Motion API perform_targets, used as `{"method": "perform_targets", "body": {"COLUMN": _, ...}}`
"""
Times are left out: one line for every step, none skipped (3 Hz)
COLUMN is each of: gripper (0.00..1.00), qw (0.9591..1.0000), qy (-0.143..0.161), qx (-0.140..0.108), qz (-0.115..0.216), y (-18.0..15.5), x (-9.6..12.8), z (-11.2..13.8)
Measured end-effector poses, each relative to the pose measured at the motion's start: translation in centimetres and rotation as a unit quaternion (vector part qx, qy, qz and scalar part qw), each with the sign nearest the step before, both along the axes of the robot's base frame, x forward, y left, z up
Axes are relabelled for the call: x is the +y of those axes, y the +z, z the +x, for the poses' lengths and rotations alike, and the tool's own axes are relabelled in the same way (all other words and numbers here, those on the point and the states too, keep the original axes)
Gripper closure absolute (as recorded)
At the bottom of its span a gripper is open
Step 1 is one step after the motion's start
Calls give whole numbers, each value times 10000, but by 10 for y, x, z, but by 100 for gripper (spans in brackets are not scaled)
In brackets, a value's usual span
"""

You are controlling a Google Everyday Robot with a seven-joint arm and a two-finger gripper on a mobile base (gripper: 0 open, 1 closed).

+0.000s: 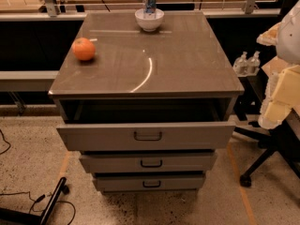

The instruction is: Pick redbull can from white bowl and place on counter

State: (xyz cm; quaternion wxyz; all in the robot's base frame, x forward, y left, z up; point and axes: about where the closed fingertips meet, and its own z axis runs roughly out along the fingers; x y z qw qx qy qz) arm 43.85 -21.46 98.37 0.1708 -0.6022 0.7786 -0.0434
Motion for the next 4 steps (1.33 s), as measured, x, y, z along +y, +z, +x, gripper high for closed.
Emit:
{"method": "perform_targets", "body": {"gripper": 0, "qw": 10000, "qy": 0, "qx": -1, "qz": 0, "y": 0, "x": 0, "z": 0}}
{"method": "perform_targets", "body": {"gripper": 0, "qw": 9995, "qy": -96, "qx": -264, "qz": 168, "y": -1, "x": 1, "z": 16}}
{"method": "perform_targets", "body": {"gripper": 0, "qw": 9922, "qy": -387, "qx": -814, "qz": 862, "y": -7, "x": 8, "z": 65}}
{"method": "perform_targets", "body": {"gripper": 0, "qw": 9789, "qy": -338, "qx": -1370, "qz": 1475, "y": -4, "x": 23, "z": 107}}
